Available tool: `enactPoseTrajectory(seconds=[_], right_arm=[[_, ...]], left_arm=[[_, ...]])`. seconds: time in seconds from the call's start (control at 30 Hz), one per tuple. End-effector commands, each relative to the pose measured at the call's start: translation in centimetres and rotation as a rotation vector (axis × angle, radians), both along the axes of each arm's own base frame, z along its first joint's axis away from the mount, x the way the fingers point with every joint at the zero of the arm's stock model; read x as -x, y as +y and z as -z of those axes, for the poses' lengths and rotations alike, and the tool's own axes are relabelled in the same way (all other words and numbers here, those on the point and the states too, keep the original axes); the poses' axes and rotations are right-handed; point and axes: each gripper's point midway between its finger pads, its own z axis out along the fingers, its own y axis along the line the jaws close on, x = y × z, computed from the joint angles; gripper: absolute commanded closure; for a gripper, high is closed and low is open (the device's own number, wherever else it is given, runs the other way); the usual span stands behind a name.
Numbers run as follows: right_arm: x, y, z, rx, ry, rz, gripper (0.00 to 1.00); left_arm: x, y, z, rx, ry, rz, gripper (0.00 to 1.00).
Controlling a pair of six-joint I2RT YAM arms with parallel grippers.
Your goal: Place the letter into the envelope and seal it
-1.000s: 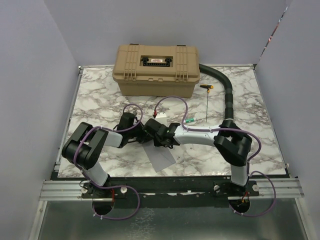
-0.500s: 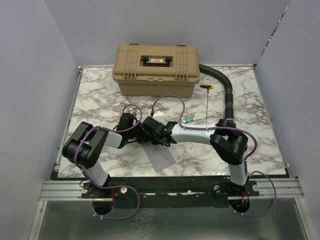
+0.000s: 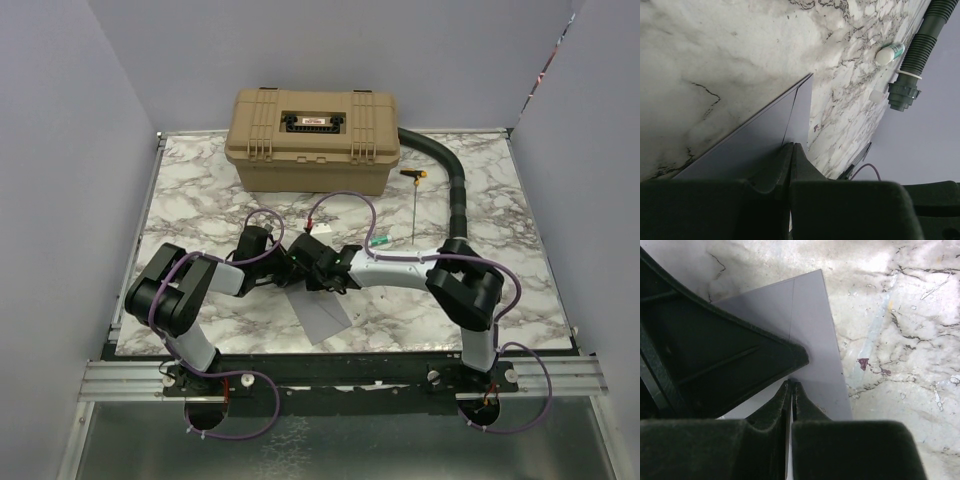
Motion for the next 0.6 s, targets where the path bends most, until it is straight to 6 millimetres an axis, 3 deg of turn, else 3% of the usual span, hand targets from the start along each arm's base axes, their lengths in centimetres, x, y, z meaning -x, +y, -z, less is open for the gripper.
enactPoseTrajectory(seconds=[0.0,0.23,0.4,0.57], right_arm=[[4.9,-1.6,3.2,0.089,0.134,-0.103,0.96],[7.1,-2.5,4.7,0.124,0.183,-0.078,0.97],[7.8,-3.6,4.7,0.119,0.194,-0.065,0.98],[8.4,-3.0,4.4,0.116,0.184,-0.138,0.98]], left_arm=[[4.1,2.8,5.4,-0.151,0.197,-0.019,1.00],[4.0,2.8,5.4,-0.152,0.195,-0.020,1.00],[4.1,2.9,5.5,-0.154,0.197,-0.020,1.00],[4.0,3.0,5.5,-0.158,0.194,-0.025,1.00]])
